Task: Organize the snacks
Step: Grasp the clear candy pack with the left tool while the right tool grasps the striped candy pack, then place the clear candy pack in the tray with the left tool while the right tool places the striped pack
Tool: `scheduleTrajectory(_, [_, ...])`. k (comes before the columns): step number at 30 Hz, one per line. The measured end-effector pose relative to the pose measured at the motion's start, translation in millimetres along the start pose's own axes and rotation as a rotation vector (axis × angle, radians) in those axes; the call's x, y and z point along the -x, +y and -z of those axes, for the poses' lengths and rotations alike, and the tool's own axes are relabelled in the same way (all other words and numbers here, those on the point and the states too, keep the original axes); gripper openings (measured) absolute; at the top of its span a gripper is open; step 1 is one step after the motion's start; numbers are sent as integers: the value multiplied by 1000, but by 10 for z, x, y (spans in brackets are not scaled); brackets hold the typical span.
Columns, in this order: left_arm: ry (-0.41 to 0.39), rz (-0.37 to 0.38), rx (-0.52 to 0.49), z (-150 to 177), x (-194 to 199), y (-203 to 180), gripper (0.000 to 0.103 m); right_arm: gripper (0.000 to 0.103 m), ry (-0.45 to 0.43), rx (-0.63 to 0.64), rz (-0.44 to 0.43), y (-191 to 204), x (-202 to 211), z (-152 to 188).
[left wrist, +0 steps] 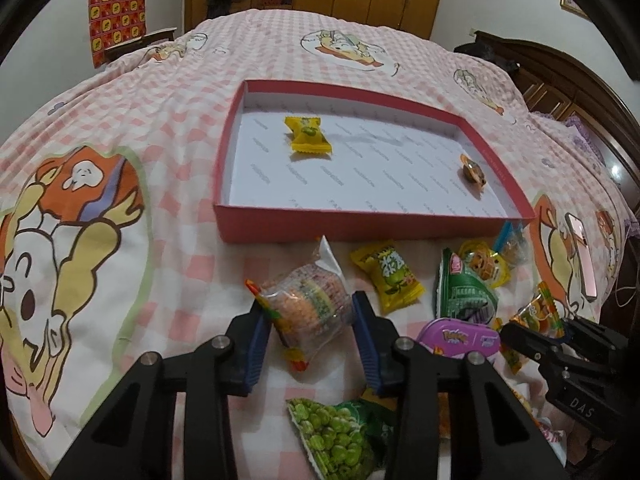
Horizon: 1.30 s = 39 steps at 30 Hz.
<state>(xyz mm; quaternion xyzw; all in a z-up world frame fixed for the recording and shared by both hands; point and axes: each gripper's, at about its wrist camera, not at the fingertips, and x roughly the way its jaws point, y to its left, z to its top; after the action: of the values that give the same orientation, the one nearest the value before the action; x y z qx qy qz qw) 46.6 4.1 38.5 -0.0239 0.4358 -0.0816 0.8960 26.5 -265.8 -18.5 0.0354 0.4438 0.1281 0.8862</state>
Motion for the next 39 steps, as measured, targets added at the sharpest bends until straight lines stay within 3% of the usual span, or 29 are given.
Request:
scheduleTrajectory(11, [-44, 31, -5, -84, 246, -46, 41, 34, -33, 2, -22, 25, 176, -68])
scheduleTrajectory(20, [-89, 38, -22, -353, 382, -59, 41, 34, -37, 9, -44, 8, 271, -258])
scheduleTrajectory(32, [-80, 33, -58, -699, 182, -88, 41, 34, -64, 36, -46, -3, 331, -748])
scheduleTrajectory(39, [-48, 36, -57, -831, -63, -60, 41, 34, -62, 39, -34, -41, 163, -1010])
